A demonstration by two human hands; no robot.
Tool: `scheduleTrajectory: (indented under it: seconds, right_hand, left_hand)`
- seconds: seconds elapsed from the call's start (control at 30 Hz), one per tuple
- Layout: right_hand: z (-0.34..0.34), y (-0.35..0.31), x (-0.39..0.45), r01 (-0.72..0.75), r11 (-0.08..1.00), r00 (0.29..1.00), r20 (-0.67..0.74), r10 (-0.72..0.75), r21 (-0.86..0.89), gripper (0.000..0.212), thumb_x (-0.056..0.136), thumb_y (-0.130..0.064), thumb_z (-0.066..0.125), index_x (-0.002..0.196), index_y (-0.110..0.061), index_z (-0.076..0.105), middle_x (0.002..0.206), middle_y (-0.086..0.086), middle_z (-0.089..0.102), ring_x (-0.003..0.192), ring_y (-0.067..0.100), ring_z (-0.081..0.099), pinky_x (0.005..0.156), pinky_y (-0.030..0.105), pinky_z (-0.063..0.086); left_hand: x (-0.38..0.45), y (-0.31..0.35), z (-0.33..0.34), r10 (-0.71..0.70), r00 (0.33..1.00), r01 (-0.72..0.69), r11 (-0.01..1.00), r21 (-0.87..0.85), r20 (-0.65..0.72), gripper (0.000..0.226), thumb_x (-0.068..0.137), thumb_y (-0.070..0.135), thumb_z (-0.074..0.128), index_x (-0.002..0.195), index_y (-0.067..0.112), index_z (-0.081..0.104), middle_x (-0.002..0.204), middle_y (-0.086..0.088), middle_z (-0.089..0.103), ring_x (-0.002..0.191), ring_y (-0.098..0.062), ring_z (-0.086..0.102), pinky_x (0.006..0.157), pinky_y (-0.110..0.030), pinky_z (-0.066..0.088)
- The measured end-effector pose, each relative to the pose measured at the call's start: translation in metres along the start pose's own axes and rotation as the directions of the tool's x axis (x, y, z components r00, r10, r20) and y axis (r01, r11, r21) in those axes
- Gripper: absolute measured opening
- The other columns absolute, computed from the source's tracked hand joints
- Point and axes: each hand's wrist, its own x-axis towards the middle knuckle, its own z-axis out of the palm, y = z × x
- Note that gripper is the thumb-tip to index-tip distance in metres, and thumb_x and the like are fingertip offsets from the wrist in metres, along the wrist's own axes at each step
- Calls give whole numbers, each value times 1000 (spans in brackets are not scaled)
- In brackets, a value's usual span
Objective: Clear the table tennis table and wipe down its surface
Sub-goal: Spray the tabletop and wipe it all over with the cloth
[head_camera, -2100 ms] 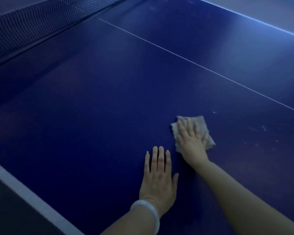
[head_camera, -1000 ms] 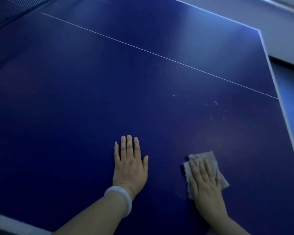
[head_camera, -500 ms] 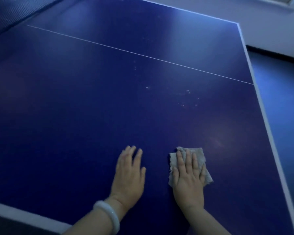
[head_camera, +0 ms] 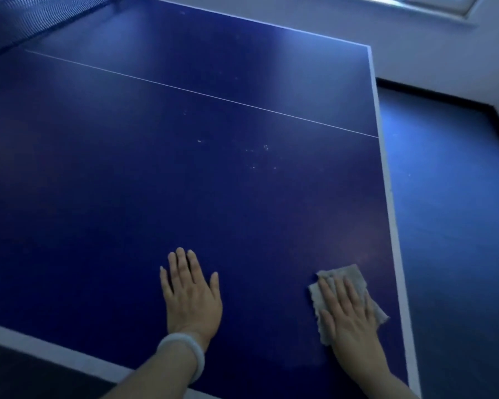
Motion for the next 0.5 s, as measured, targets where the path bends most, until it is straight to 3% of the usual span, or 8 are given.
scheduleTrajectory:
  seconds: [0.07,0.13,0.17,0.2,0.27,0.37,0.43,0.5]
  right_hand:
    - [-4,14,21,-167,986,986,-4,168,23,60,97,-52,-4,154,-34,-12,164,-5,-9,150,14,-16,121,50,-5]
    - [-5,7,46,-312,949,950,-12,313,54,59,100,-47,5,146,-37,-30,161,-2,-21,148,18,-22,120,52,-9]
    - [-5,-4,58,-312,949,950,3,313,47,62,102,-45,11,145,-35,-33,160,0,-24,148,21,-22,119,53,-11]
    - [-5,-19,67,-230,972,973,38,229,38,64,103,-44,14,145,-33,-33,160,1,-26,147,22,-25,118,54,-12]
    - [-2,-50,73,90,995,991,91,-95,52,61,104,-44,15,149,-32,-25,160,-6,-27,146,19,-29,118,51,-16]
    - [0,-56,62,491,871,867,77,-492,27,56,105,-45,21,157,-33,4,164,-10,-5,152,15,-8,119,49,-6]
    - [-6,-25,64,525,851,849,76,-523,-11,56,104,-43,27,157,-31,13,165,-8,9,152,16,0,118,48,1]
    - [-11,19,73,364,930,931,32,-363,-52,58,102,-44,17,157,-30,9,165,-4,7,152,16,-8,120,46,-2]
  left_hand:
    - [0,1,-1,-4,1000,3,1000,24,11,72,97,48,-5,152,4,4,162,-16,4,151,-29,-1,122,-49,-1]
    - [0,2,-1,-8,999,7,999,33,35,75,94,49,-2,153,4,6,162,-16,4,151,-28,-1,122,-49,0]
    - [-1,2,-1,-8,999,7,999,38,31,75,93,49,0,153,4,7,162,-15,5,151,-28,-1,122,-49,0]
    - [0,2,0,-9,1000,7,999,41,27,76,93,49,0,154,4,8,162,-15,5,151,-27,-1,122,-48,0]
    - [0,2,0,-14,999,13,999,39,30,75,94,50,-2,154,5,8,163,-14,4,151,-26,-2,122,-48,1]
    - [1,3,1,-16,1000,15,999,42,10,77,93,51,-8,154,6,7,163,-13,4,151,-25,-3,122,-47,0]
    - [2,4,0,-15,1000,15,999,31,2,79,90,51,-8,153,6,9,163,-13,6,151,-24,-3,123,-46,0]
    - [2,3,0,-16,1000,16,999,40,3,79,91,51,-7,153,6,11,163,-13,7,151,-24,-2,123,-47,2]
